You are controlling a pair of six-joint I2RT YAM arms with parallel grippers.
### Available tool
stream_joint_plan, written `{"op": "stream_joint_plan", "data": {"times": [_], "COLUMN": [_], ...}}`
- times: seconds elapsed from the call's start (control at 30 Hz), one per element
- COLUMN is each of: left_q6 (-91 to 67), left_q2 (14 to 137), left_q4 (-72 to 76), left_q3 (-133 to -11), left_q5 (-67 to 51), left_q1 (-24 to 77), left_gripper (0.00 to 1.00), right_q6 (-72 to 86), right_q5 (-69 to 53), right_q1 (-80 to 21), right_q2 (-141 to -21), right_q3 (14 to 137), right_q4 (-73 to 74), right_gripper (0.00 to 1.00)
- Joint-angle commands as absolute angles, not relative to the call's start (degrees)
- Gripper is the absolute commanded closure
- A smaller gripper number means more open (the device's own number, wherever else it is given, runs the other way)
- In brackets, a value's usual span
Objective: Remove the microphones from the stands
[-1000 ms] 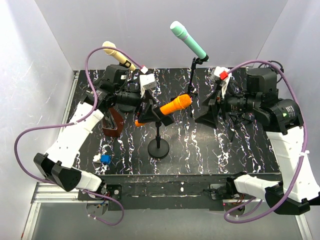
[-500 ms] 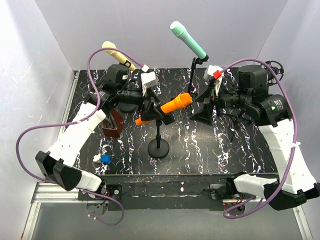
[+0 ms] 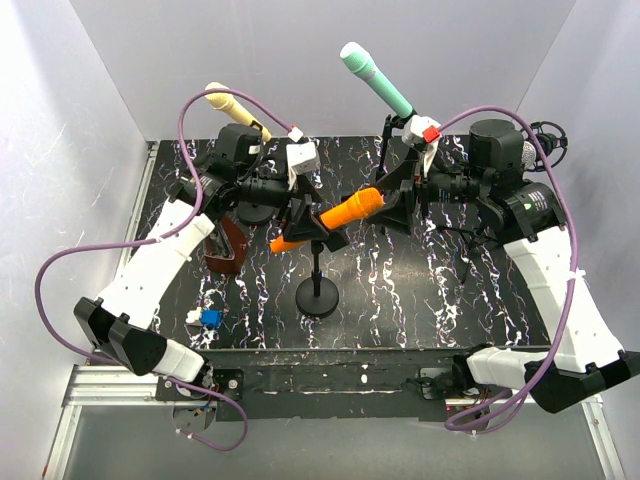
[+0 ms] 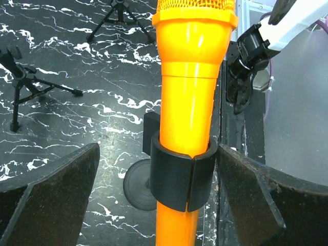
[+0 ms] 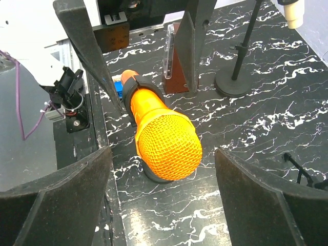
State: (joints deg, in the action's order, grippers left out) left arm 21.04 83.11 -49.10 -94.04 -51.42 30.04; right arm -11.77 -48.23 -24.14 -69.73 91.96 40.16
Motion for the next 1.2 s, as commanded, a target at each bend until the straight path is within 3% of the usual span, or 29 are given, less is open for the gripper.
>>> {"op": "stream_joint_plan", "data": {"times": [0.0,0.07,0.23,0.8,0.93,1.17], "left_q6": [18.4,17.0,12.7,13.9,14.1,14.9], "left_q2": [82.2,83.0,86.7,91.8,94.9,97.7], "left_q4": [-44.0,-42.3,-42.4,-49.9,-48.6,-48.8], "left_q3": [-95.8,-97.3,-101.7,-109.6,-112.1,-115.1], "left_q5": [-51.0,-50.9,-51.2,-50.8,-51.9,-53.3], "left_q1": [30.5,30.5,31.2,36.1,37.7,38.6], "left_gripper": [0.02,0.02,0.02,0.02,0.08,0.27], "right_q6": [-11.1,-11.1,-11.2,-5.4,-5.3,-13.4], "right_q5": [-49.4,-49.0,-50.2,-47.3,-46.8,-46.9], "right_q1": [-24.5,-24.5,-24.4,-24.4,-24.4,-24.3], "right_q2": [-68.5,-68.6,-70.6,-64.3,-64.6,-62.1], "right_q3": [92.4,94.4,97.3,85.9,86.0,82.7], "right_q4": [37.4,40.3,47.3,34.7,35.7,40.9], "right_gripper": [0.10,0.05,0.04,0.06,0.06,0.07]}}
